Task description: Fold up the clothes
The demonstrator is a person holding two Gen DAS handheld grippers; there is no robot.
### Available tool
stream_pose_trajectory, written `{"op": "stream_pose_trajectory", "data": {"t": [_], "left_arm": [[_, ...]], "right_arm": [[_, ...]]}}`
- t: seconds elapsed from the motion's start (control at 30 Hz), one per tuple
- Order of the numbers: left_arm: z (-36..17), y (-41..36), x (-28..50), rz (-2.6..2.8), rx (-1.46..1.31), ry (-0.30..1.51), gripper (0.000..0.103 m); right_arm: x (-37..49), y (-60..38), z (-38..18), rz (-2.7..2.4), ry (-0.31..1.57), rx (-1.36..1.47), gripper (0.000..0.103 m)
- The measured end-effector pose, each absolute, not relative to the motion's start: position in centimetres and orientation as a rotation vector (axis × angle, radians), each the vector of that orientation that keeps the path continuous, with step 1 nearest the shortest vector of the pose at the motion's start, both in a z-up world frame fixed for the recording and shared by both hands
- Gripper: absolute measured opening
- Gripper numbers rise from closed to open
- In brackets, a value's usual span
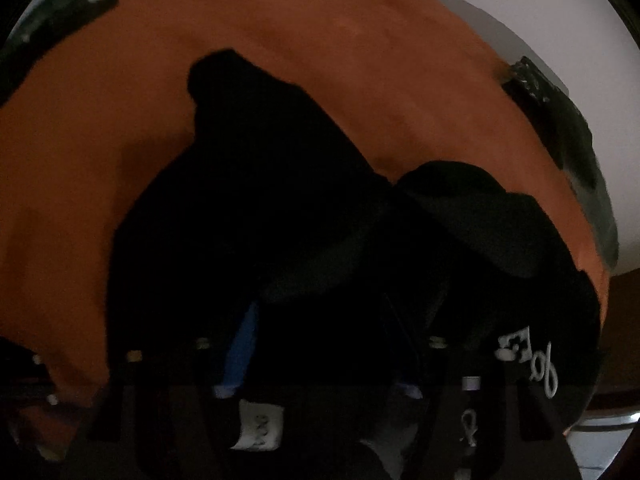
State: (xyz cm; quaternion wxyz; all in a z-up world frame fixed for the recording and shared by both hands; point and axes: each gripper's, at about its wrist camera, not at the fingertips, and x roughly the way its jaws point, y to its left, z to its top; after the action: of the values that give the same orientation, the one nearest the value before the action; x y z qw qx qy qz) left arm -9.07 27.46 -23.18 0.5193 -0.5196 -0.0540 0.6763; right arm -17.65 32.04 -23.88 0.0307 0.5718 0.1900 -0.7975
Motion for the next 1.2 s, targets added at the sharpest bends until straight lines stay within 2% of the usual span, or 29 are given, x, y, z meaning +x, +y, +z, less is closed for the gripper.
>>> {"op": "stream_pose_trajectory", "data": {"t": [0.03, 0.17, 0.33, 0.5, 0.57, 0.77, 0.93, 1.1, 1.2], "left_arm": [[-23.3, 27.7, -9.0, 1.621, -1.249, -0.130, 0.055], [-23.7, 28.6, -8.6, 1.634, -1.259, -0.120, 0.057], [-23.6, 28.5, -9.2, 1.688, -1.268, -0.145, 0.059], [-21.8, 29.5, -9.4, 1.809, -1.171, -0.111, 0.060], [-21.1, 30.5, -9.9, 1.859, -1.151, -0.097, 0.065], [-17.5, 33.3, -11.8, 2.037, -1.033, 0.090, 0.066], [-14.7, 34.0, -13.9, 2.174, -0.969, 0.079, 0.065], [-11.4, 32.9, -13.8, 2.184, -0.843, 0.109, 0.066], [-10.6, 33.0, -13.2, 2.098, -0.789, 0.161, 0.076]], "right_arm": [[-17.7, 32.3, -23.3, -2.481, 0.555, 1.749, 0.003], [-16.8, 34.6, -19.0, -2.672, 0.280, 1.568, 0.003], [-14.2, 36.4, -12.6, -2.852, 0.114, 1.372, 0.003], [-12.3, 37.1, -7.0, -2.962, 0.027, 1.219, 0.003], [-11.1, 37.5, -4.6, -3.003, -0.028, 1.126, 0.003], [-6.5, 38.8, 3.0, -3.138, -0.108, 0.809, 0.003], [-4.0, 41.7, 7.8, -3.177, -0.319, 0.754, 0.003], [-1.8, 44.4, 9.4, -3.197, -0.428, 0.728, 0.003], [-0.5, 45.6, 10.1, -3.186, -0.478, 0.716, 0.003]]}}
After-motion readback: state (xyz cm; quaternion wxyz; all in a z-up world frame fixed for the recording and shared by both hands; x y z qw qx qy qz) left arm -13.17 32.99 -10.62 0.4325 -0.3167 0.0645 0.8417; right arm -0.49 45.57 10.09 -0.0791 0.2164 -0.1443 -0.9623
